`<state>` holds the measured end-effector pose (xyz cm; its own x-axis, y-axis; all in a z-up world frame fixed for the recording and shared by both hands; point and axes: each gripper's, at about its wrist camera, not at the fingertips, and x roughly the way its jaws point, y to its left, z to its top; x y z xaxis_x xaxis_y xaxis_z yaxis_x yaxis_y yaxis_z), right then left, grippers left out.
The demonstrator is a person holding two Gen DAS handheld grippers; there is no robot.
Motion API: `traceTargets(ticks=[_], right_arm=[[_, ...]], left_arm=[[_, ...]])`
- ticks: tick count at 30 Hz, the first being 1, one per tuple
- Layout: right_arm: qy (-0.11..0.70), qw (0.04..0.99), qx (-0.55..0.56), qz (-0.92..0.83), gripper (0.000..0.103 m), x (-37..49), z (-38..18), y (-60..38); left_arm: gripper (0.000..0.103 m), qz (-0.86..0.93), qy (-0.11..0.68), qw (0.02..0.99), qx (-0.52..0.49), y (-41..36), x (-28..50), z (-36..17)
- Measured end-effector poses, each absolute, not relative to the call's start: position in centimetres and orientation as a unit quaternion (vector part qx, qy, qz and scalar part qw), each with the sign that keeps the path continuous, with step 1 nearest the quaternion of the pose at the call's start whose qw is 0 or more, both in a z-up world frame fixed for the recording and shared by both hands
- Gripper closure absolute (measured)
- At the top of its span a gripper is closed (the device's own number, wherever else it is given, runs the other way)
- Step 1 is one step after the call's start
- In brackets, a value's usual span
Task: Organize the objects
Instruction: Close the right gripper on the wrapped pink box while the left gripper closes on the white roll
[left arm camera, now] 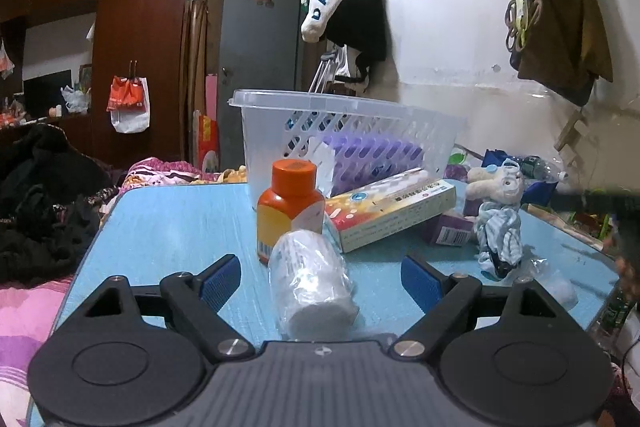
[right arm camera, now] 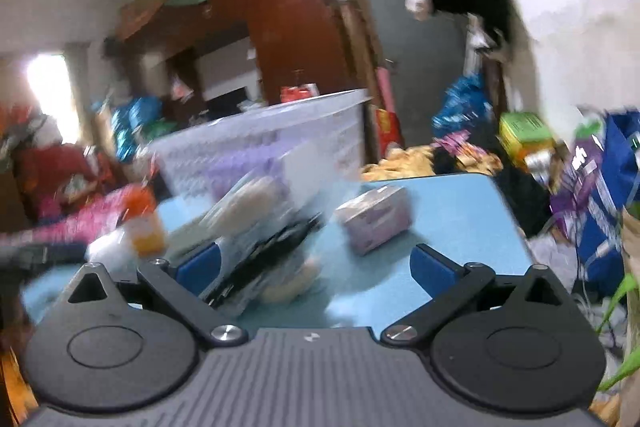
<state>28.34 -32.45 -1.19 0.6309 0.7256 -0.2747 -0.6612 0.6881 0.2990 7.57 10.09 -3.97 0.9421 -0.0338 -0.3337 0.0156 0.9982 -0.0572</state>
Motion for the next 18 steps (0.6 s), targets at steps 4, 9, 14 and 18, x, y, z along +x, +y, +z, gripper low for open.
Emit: traceTargets(ticks=[4,9,14,18], right_arm=[[0.236,0.911,0.049,0.334,0.009,33.0,-0.4,-30.1],[0.291,0.894,0.037,0.338,0.012,36.7,-1.2,-27.7],[0.301,0.890,0.013,0.342,0.012,37.1,-1.6,-25.9],[0.306,0.886,0.012,0.347,0.013,37.7,-1.5,-25.4]], left_arm=[[0.013,-0.011,0.176,0.984,-0.028,10.0,8.0,-4.0],[0.013,-0.012,0.186,0.982,-0.034,10.2,8.5,-3.9],[0.013,-0.014,0.208,0.978,-0.031,9.8,9.3,-4.4],[0.020,-0.016,0.220,0.975,-0.021,9.3,9.6,-4.6]])
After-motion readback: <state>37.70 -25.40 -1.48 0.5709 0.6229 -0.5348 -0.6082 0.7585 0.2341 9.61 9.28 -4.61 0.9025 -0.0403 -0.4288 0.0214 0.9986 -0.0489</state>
